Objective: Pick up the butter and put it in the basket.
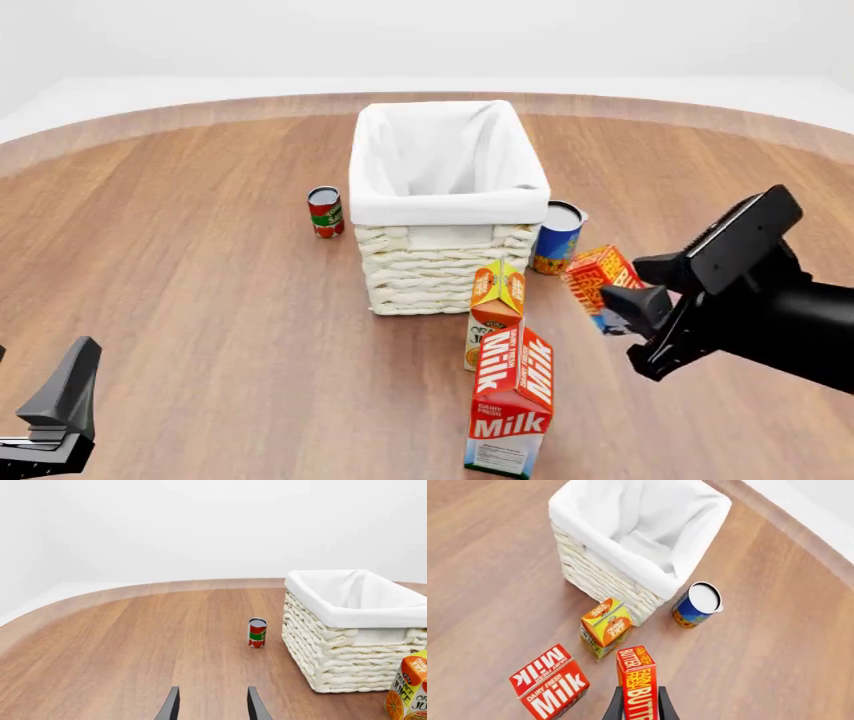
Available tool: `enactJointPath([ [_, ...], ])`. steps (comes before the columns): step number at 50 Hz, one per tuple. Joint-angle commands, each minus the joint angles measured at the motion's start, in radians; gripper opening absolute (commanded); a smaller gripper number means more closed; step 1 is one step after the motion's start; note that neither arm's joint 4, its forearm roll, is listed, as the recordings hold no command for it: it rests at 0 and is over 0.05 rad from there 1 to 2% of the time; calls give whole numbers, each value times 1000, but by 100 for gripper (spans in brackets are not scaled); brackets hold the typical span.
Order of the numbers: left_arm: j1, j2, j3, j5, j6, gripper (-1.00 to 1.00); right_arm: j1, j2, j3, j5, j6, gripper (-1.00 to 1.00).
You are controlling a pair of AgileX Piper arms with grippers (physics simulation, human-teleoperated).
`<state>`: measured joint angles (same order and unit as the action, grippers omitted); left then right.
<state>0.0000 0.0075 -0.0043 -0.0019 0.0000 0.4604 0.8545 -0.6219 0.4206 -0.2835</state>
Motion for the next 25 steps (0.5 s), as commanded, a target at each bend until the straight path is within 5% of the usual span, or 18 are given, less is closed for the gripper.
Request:
enactJointPath([
  [1,0,0,0,0,0,100,15,-21,-30,-46,93,-100],
  [25,0,0,0,0,0,100,66,2,-59,-153,159,-100],
])
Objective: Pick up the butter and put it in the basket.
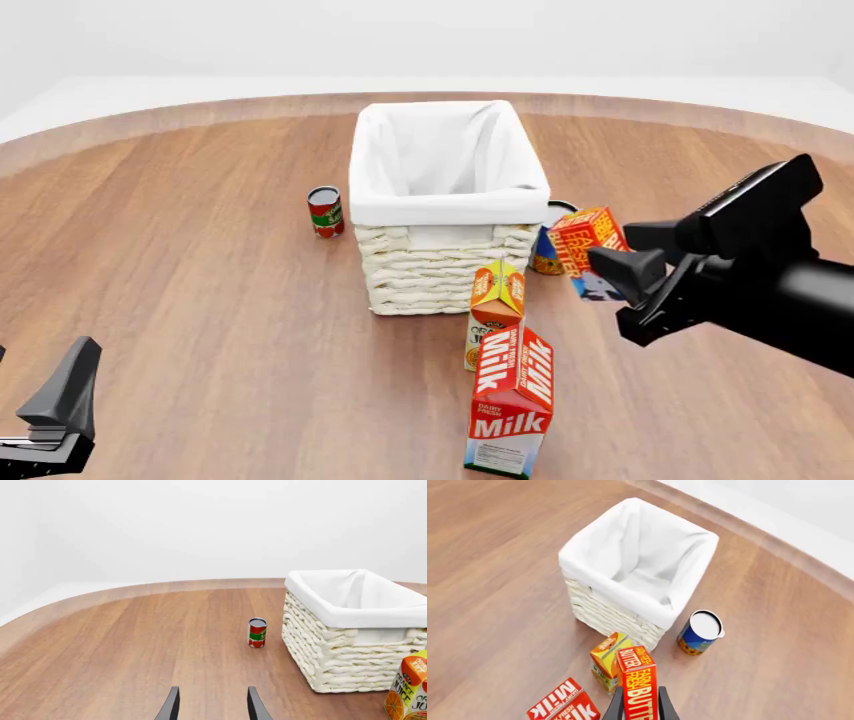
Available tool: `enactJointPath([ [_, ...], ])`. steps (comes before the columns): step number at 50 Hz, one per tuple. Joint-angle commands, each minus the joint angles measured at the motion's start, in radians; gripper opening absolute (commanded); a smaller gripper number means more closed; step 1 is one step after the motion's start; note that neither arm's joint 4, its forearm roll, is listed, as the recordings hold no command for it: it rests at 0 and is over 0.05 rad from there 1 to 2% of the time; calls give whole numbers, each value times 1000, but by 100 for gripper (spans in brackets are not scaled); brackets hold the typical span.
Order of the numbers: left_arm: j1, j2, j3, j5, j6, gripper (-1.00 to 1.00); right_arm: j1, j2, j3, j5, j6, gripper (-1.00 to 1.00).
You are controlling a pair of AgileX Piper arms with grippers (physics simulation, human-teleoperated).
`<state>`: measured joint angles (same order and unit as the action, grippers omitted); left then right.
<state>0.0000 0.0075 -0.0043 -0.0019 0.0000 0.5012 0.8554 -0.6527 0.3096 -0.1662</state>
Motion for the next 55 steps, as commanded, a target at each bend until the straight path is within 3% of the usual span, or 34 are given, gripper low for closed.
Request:
enactJointPath([
  [1,0,0,0,0,0,100,27,3,-34,-42,46,-100],
  [17,0,0,0,0,0,100,44,34,-83,-107,95,-100],
  [55,0,0,0,0,0,100,109,91,-248,-112,100,-100],
])
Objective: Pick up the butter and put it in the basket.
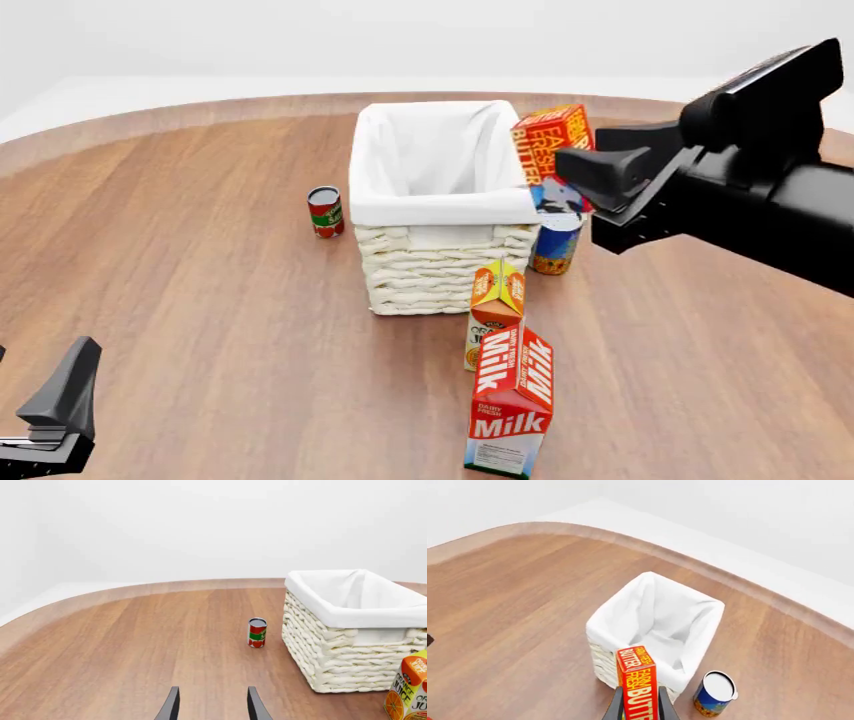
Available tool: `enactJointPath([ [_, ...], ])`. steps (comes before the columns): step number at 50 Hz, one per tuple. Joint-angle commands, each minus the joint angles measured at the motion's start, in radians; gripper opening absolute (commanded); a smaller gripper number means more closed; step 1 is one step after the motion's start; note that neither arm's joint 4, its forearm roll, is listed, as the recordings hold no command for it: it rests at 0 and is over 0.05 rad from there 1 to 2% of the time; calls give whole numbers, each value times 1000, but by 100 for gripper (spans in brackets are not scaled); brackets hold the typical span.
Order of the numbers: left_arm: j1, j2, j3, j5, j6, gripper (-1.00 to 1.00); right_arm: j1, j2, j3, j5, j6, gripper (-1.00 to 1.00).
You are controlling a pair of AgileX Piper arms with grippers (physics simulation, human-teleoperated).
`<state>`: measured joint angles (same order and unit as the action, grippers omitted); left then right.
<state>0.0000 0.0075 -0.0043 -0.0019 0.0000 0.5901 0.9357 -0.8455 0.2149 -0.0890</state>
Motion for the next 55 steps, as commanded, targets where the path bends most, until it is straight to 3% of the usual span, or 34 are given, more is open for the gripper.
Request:
enactJointPath([
  [1,0,0,0,0,0,100,20,11,-56,-17,23,-100],
  [55,0,0,0,0,0,100,60,222,-269,-27,-25,-100],
])
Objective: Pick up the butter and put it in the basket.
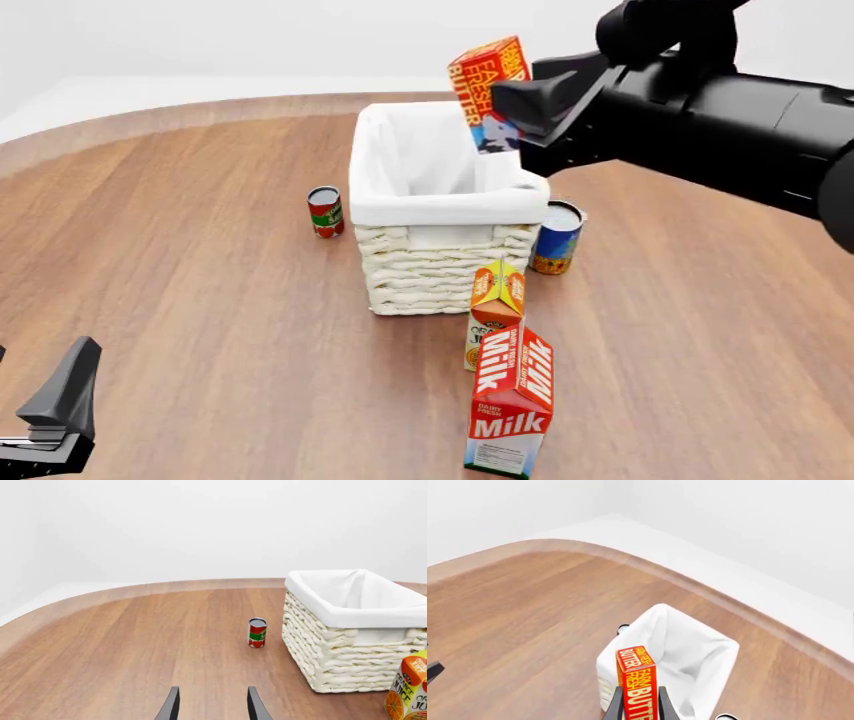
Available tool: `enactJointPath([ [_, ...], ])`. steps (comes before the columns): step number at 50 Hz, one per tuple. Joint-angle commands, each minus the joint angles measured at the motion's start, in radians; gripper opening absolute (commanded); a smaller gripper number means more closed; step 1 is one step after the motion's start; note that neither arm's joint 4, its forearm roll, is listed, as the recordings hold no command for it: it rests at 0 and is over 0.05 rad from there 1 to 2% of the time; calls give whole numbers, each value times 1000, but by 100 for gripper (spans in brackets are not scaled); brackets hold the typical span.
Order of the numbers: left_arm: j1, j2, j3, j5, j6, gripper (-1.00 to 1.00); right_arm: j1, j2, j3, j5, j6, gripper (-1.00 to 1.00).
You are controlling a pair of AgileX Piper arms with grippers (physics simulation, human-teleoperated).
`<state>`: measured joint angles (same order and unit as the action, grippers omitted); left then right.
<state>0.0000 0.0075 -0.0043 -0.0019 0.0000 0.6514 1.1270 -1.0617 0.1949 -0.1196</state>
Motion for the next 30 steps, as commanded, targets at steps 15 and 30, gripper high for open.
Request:
enactJointPath([
  [15,0,0,0,0,0,100,-29,82,-131,5,-10,-100],
  [30,0,0,0,0,0,100,-33,124,-174,9,-21,-100],
])
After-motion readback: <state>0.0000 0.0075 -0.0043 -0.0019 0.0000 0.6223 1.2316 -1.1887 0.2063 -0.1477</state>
